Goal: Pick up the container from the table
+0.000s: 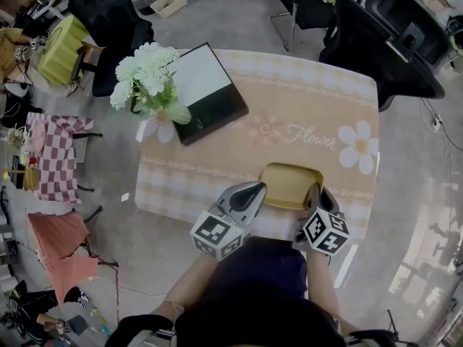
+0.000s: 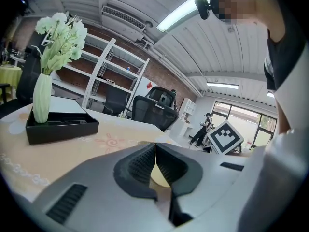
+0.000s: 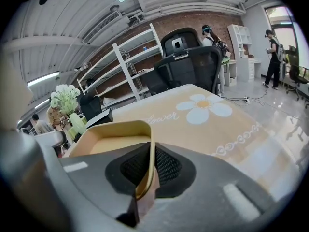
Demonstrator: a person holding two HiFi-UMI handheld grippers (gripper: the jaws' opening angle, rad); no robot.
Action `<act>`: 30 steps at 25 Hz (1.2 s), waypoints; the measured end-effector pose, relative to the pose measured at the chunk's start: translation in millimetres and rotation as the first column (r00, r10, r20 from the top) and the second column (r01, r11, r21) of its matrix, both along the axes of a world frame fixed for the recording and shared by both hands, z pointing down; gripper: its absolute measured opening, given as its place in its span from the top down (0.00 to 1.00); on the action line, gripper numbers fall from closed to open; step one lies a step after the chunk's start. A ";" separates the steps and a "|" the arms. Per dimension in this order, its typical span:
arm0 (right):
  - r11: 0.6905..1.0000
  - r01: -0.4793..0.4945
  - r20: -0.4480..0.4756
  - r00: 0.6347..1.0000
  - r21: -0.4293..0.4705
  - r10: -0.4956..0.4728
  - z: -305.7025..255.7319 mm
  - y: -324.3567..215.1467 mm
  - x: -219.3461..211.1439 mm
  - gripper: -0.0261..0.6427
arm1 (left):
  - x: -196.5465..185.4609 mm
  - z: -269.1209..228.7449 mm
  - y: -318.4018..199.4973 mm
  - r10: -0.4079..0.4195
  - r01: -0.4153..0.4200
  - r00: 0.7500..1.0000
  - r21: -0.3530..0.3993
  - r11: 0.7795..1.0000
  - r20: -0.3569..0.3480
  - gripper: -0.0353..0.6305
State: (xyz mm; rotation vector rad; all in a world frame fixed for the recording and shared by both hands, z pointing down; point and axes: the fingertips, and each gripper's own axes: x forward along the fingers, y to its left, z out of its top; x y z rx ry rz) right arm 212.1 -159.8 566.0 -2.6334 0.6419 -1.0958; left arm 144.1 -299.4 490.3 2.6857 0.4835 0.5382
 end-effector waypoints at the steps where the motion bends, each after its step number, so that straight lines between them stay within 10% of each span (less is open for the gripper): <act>1: 1.000 -0.005 -0.012 1.000 0.003 0.005 -4.0 1.2 0.8 0.94 | -1.7 -2.0 -0.5 -0.004 0.004 1.000 0.003 1.000 -0.005 0.93; 30: 0.986 -0.072 -0.332 0.936 0.148 0.118 -112.1 13.7 12.9 0.94 | -6.2 -50.6 -42.9 -0.119 0.139 0.977 0.101 0.985 -0.176 0.93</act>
